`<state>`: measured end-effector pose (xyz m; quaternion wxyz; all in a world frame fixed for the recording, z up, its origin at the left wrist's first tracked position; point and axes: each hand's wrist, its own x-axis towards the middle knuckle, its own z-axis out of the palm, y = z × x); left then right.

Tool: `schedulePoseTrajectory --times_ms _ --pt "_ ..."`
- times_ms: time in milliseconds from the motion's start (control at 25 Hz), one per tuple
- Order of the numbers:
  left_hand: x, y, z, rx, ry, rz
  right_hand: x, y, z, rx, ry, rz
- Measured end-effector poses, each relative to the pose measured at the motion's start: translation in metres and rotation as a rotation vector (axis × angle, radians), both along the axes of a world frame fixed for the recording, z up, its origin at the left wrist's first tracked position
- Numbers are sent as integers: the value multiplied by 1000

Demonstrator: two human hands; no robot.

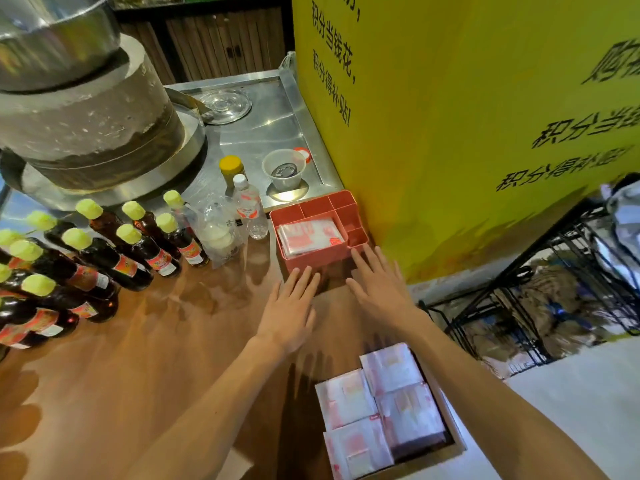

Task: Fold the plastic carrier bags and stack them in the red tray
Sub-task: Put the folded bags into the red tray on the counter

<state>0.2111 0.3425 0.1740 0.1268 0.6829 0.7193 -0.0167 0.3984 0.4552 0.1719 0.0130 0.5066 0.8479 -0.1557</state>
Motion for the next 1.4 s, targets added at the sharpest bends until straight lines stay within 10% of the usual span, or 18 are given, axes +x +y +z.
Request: schedulePoseTrajectory --times_ms 400,800,1120,1400 --pt "77 -99 -66 -378 -157 180 100 -122 -73 -388 80 -601" --pt "116 -120 -116 -303 -988 1148 104 -141 -104 -229 -87 -580" --pt "106 -109 -102 -265 -1192 1168 95 -133 -114 -142 -103 -568" --pt "42 -96 -80 -173 -1322 1110 69 -97 -99 -469 507 -689"
